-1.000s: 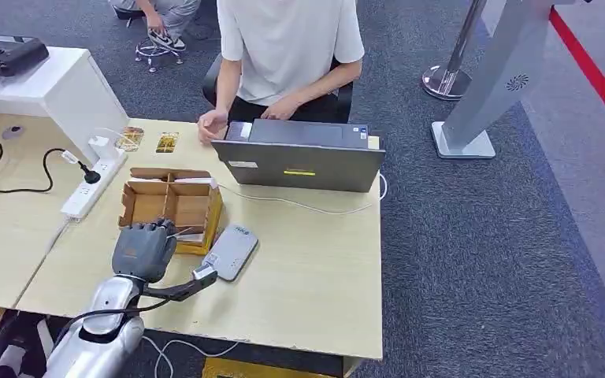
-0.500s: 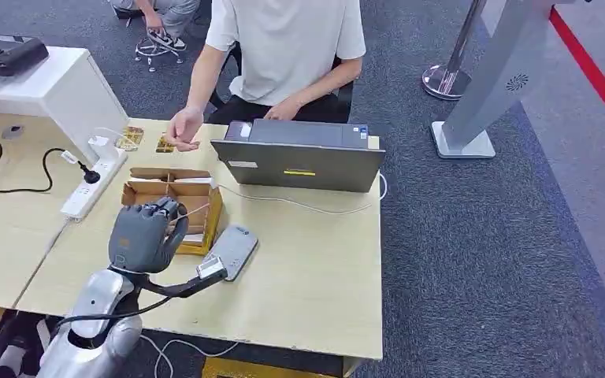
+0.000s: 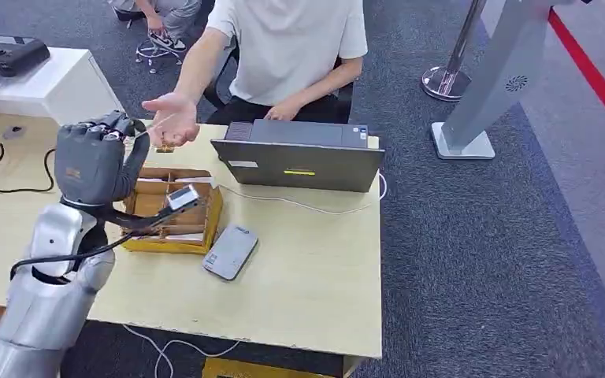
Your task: Pass the card to the sensor for recognition and then transmit it.
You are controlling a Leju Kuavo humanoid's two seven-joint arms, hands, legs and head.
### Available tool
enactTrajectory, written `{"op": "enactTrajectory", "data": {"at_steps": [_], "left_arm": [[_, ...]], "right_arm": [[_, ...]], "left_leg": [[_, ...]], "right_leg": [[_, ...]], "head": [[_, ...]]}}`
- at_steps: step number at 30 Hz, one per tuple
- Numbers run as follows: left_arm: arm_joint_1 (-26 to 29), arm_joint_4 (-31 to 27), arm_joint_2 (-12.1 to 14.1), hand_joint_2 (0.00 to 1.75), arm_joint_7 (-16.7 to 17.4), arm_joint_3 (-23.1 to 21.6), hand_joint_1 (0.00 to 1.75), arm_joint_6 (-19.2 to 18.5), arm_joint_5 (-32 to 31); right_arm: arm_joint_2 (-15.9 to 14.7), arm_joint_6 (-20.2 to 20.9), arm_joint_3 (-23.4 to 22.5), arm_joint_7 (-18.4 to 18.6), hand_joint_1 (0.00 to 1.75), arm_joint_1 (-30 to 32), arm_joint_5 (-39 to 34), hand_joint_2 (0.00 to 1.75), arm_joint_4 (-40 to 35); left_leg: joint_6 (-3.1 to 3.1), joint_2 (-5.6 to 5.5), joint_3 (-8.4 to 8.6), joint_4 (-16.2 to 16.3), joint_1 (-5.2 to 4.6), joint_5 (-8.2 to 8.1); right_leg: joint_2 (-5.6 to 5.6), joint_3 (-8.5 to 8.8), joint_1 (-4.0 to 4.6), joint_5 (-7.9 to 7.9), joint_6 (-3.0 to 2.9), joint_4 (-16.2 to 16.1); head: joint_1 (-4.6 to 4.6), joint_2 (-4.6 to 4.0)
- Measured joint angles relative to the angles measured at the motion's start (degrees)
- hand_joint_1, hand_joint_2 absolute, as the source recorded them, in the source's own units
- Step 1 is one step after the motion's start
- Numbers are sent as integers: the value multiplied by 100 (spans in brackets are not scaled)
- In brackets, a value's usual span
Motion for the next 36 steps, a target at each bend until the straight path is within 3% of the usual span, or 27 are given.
{"op": "enactTrajectory", "data": {"at_steps": [5, 12, 13, 25, 27, 32, 36], "left_arm": [[-328, 1191, 48, 175, -188, 301, 175, 430, 199], [-416, 1837, 48, 175, -180, 400, 175, 441, 188], [-420, 1878, 48, 175, -162, 402, 0, 419, 188], [-289, 2116, 37, 175, -84, 402, 0, 316, 219], [-42, 1939, 76, 175, -272, 410, 0, 224, 563], [1146, 935, 352, 175, -1046, 765, 0, -193, 2324], [1659, 468, 430, 175, -1316, 1196, 0, -373, 2437]], "right_arm": [[7, -26, 35, 75, 0, -24, 50, 0, 2], [7, -35, 74, 75, 0, -22, 74, 0, 2], [7, -44, 77, 77, 0, -22, 81, 0, 2], [7, -68, 79, 64, 0, 15, 74, 0, 7], [7, -59, 77, 40, 0, 26, 46, 0, 7], [7, -13, 4, -87, 0, 80, -92, 0, 9], [7, -7, -66, -100, 0, 110, -107, 0, 9]], "left_leg": [[-2, 2, 4, 0, 0, 2], [-2, 2, 0, 0, 0, 0], [-2, 3, 0, 0, 0, 0], [-2, 7, -2, -1, 0, 0], [-1, 8, -4, -2, 0, -1], [-6, 31, 5, -5, 0, -15], [-6, 10, -6, -6, 3, -14]], "right_leg": [[5, -1, 0, 0, -1, 2], [5, -2, 0, -1, -1, -1], [5, -2, 0, -1, -1, -1], [8, -3, 0, 0, -1, 2], [10, -3, 0, -1, -1, 2], [37, -11, 1, -10, -2, 1], [7, -10, 2, -20, 6, 0]], "head": [[-2, 0], [0, 0], [0, 0], [0, 0], [0, 0], [-7, 0], [-7, 0]]}}
